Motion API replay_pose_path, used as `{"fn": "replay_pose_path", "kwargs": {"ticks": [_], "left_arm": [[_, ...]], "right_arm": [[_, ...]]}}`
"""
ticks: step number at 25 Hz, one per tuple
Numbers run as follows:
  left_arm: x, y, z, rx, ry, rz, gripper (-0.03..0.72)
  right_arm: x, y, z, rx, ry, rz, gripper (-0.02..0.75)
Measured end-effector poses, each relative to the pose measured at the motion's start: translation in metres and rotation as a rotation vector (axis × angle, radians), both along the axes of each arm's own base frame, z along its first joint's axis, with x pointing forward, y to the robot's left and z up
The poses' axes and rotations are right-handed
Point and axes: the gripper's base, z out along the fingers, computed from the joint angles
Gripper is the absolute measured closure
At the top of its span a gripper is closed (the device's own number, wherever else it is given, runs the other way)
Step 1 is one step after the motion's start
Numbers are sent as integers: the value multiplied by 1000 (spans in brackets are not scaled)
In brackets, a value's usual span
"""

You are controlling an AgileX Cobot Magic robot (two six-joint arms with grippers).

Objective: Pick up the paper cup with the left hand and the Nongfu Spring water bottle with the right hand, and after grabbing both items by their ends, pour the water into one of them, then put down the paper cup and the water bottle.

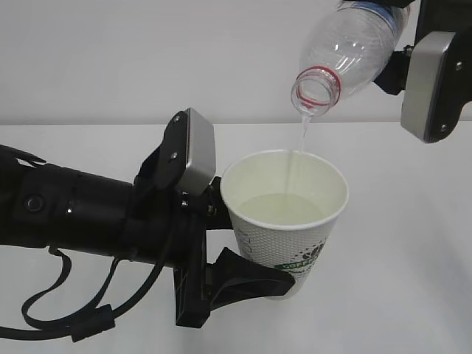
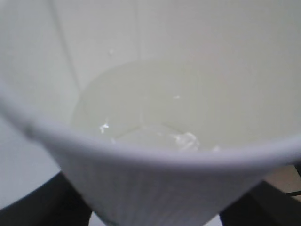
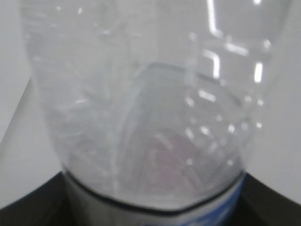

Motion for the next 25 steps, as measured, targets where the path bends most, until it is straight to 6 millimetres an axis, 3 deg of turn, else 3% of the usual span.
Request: {"fn": "replay_pose_path", "kwargs": {"ticks": [25], "left_arm": [[0, 0, -1, 2, 3, 0, 157]], "right_arm": [[0, 0, 0, -11, -12, 2, 253]]}}
